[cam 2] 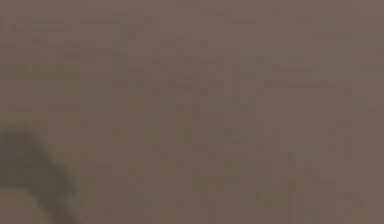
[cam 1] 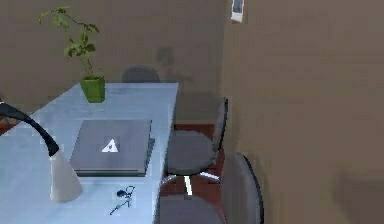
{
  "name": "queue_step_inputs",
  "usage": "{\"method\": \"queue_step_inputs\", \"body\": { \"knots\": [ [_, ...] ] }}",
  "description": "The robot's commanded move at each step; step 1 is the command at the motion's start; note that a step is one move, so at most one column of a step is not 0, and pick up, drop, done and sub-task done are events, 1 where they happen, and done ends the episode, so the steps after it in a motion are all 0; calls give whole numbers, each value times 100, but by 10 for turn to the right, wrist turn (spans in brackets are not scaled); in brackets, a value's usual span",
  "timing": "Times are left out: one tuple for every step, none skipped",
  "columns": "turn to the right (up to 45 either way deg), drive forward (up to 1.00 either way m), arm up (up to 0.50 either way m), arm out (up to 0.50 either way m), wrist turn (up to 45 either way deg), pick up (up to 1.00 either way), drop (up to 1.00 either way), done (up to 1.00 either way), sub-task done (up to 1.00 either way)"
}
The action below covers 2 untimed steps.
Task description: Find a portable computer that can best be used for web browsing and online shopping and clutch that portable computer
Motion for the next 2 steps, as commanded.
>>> {"method": "queue_step_inputs", "body": {
  "knots": [
    [-450,0,0,0,0,0,0,0,0],
    [-450,0,0,0,0,0,0,0,0]
  ]
}}
